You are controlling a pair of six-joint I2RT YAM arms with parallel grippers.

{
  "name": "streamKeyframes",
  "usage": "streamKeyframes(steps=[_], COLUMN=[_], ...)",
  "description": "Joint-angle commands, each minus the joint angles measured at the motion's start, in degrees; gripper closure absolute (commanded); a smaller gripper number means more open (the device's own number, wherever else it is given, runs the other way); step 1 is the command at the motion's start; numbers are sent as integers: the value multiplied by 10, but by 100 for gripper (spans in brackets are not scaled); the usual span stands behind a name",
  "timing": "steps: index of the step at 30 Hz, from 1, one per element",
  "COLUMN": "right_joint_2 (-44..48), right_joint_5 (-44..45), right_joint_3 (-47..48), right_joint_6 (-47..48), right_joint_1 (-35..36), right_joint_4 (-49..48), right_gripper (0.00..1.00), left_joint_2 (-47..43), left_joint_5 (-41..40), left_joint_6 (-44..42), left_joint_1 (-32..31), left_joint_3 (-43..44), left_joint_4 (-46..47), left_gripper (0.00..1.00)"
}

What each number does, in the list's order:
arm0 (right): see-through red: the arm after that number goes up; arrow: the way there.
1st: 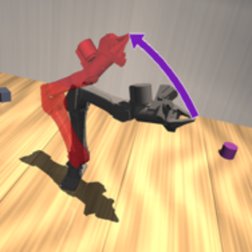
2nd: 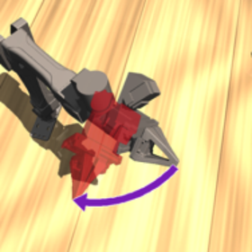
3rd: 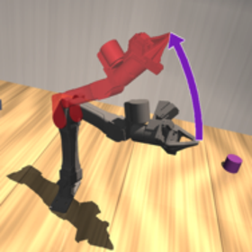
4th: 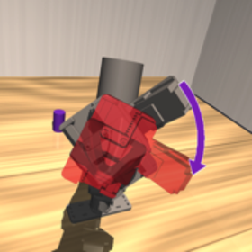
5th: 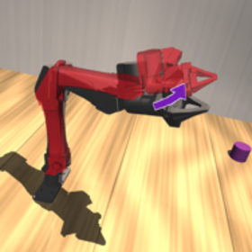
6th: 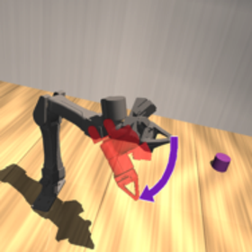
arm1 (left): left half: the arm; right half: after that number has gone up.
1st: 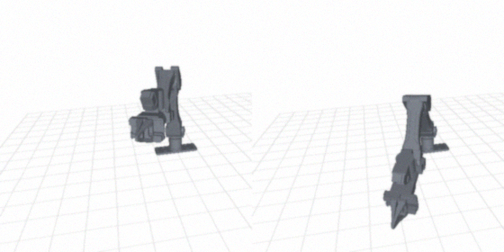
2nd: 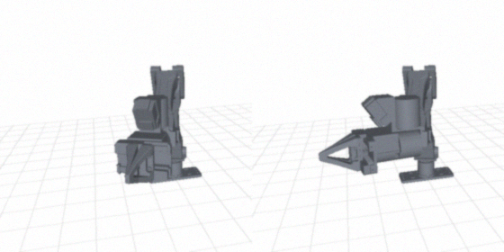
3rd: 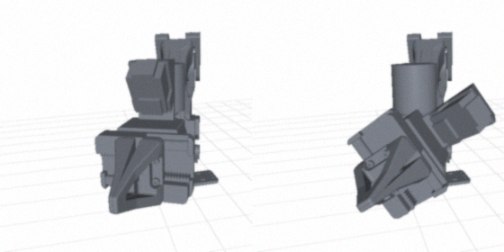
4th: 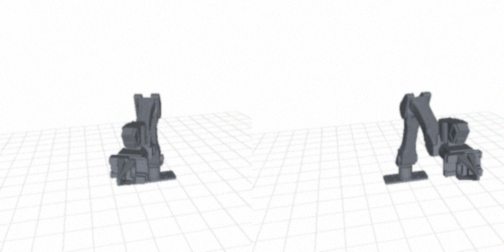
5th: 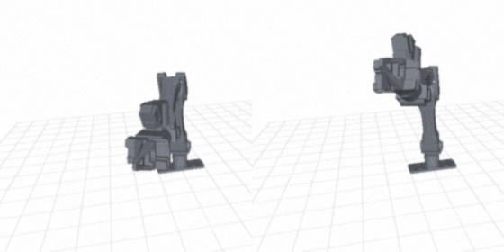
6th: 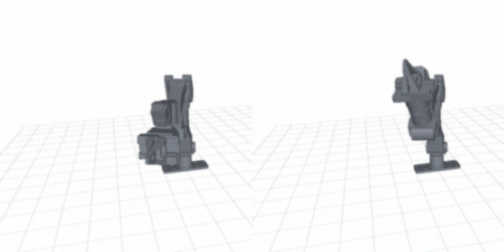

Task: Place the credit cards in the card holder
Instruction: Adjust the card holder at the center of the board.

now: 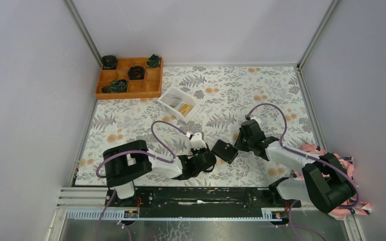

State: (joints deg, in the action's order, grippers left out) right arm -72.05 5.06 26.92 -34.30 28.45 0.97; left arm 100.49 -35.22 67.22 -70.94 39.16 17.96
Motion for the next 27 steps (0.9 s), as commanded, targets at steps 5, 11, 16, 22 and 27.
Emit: streamKeyframes(steps=[5,11,16,22,27], right_joint_2=[-12,-1,1,18,40], right_joint_5=[-14,-15,4,22,33], right_joint_3=[-3,-22,-25,-42,-57], right_joint_6=[-4,-34,-57,-76,-90], right_joint_1=[-1,23,54,72,86], right_joint_4=[-24,-37,-37,-36,-34], right_gripper=[84,85,85,85,85], left_joint_2=[2,8,12,-1,-69], left_joint_5=[-1,22,39,38,18], left_joint_6=[-22,-41,-54,-64,-66], left_joint_1=[47,73,87,102,115], left_joint_3=[-25,-21,-15,-16,-60], left_joint_4=[-5,23,41,32,23], left_gripper=[94,94,94,94,94])
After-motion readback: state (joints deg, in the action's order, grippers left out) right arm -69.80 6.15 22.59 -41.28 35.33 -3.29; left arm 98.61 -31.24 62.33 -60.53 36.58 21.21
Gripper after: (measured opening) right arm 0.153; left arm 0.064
